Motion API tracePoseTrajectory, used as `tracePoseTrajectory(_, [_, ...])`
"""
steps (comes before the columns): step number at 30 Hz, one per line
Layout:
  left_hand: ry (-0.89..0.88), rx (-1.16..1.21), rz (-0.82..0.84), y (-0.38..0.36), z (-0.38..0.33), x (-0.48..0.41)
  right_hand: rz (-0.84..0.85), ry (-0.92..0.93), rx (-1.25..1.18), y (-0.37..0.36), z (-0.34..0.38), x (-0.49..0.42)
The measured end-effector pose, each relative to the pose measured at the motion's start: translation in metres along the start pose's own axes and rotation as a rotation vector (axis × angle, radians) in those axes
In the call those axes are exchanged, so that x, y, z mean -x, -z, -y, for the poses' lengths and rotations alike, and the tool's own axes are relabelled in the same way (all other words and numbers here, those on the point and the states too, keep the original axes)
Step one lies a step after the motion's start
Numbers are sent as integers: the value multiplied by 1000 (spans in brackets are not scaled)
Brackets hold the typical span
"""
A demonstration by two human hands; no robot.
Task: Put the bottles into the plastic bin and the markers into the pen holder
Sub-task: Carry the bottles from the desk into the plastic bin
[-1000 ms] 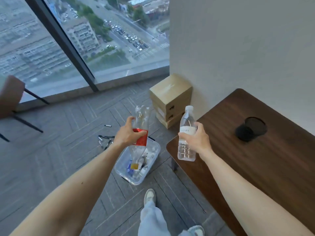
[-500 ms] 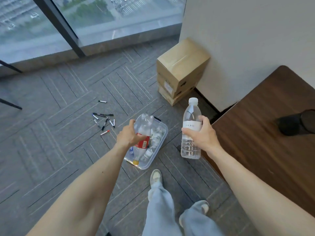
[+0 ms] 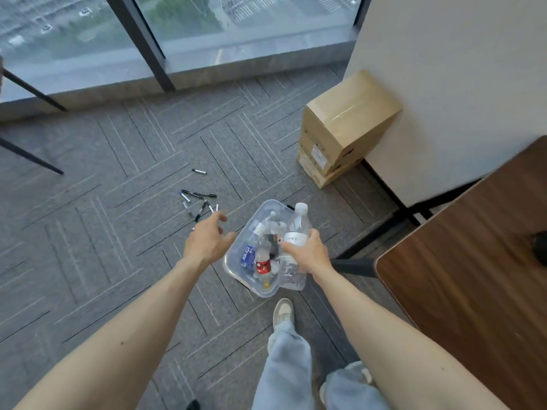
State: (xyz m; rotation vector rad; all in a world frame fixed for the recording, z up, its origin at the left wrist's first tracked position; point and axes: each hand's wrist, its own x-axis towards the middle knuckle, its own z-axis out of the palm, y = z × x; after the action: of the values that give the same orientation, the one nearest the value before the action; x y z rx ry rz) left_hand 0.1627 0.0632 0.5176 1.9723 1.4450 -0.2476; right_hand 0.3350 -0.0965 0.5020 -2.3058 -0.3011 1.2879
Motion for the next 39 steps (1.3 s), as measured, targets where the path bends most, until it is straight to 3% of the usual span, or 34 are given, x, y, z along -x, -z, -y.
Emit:
tracePoseTrajectory(6, [-45, 34, -9, 15, -4, 14, 29, -1, -8, -6, 3, -9])
tracePoseTrajectory(9, [-98, 36, -17, 18, -30, 17, -62, 63, -13, 16, 0, -1])
tracePoseTrajectory(14, [-256, 62, 16, 11, -109, 26, -267, 191, -14, 81, -5, 23])
tracePoseTrajectory(22, [-587, -5, 120, -28, -275, 80, -491, 190, -162, 216, -58, 83])
tracePoseTrajectory(29, [-886, -137, 254, -119, -424, 190, -722, 111, -351, 341, -188, 160])
tracePoseTrajectory(39, [-1167, -297, 469, -324, -564, 389, -971, -189, -530, 459, -465, 285])
